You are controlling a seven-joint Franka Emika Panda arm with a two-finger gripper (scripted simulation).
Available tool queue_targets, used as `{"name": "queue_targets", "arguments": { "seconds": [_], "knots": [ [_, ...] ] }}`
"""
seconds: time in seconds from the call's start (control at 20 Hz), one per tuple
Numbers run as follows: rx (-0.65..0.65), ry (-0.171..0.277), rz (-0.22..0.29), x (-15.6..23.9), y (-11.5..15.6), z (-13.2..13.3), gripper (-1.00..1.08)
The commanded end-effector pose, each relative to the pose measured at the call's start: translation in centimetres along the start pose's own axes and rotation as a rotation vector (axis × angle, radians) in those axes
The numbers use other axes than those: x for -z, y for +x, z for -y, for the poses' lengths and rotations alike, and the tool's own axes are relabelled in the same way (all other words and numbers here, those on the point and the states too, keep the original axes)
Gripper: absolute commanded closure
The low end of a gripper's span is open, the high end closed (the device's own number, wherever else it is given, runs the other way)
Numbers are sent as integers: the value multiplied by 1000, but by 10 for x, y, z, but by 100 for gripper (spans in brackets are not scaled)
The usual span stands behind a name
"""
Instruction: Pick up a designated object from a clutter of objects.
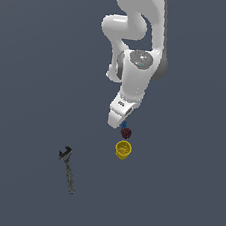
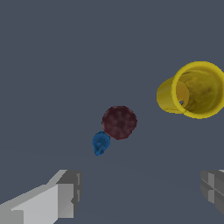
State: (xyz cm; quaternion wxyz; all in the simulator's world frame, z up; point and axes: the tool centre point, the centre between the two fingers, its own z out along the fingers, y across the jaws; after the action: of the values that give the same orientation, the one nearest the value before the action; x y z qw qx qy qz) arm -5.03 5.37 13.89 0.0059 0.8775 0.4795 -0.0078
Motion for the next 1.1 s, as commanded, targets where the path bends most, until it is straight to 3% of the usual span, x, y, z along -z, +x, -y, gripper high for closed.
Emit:
{"name": "queue_targets", "arguments": {
  "seconds": [0.0,0.5,1.05],
  "knots": [
    [73,0,-4,-11,-1,8,-92],
    [265,0,-16,-40,-5,32,-92],
    [308,0,-19,-47,-6,37,-92]
  ]
}}
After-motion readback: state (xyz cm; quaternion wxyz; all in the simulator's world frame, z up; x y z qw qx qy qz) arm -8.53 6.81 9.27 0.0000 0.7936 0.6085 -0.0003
